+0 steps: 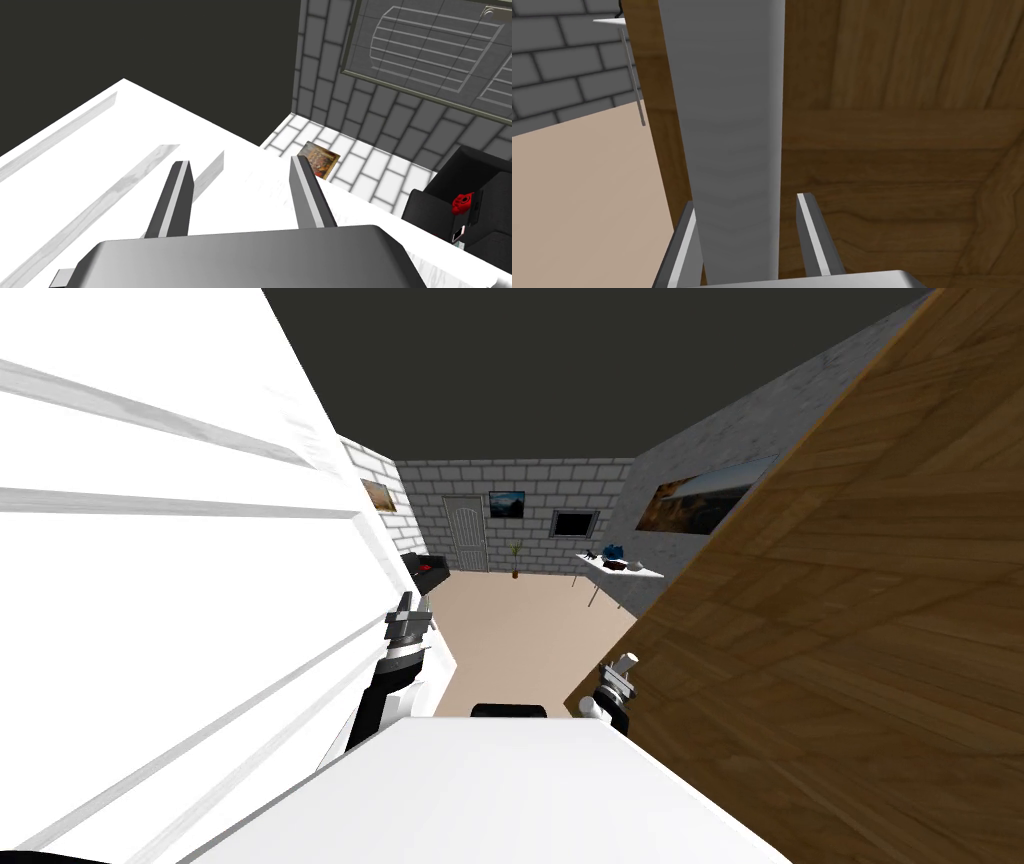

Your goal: Push the door open

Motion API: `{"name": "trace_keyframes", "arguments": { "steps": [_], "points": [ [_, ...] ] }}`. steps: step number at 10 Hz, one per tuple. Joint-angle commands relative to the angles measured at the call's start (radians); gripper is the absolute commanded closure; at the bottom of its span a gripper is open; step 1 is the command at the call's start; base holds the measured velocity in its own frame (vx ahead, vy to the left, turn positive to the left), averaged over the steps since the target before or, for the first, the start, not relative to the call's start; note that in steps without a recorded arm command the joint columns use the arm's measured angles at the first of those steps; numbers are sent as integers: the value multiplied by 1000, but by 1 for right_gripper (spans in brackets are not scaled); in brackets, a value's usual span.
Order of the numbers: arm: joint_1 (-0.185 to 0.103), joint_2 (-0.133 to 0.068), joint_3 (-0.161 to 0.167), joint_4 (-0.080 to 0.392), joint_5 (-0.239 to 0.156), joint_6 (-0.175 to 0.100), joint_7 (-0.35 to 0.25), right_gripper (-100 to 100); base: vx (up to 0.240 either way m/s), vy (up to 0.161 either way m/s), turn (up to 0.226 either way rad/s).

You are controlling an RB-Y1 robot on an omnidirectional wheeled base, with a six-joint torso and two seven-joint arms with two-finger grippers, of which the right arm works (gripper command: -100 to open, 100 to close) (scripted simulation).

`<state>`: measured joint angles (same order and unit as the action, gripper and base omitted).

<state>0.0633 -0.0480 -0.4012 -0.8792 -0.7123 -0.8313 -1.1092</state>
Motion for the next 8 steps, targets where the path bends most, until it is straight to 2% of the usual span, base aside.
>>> {"name": "trace_keyframes", "arguments": {
  "steps": [1,6,7,8],
  "points": [
    [16,-11,-29,-3,-13,-16,-2,100,200,-38,-65],
    [20,4,-71,-1,-40,-22,4,100,216,-48,-73],
    [22,10,-63,-6,-37,-13,7,100,80,-18,-22],
    [24,-2,-82,-3,-49,-20,8,100,115,-52,-37]
  ]
}}
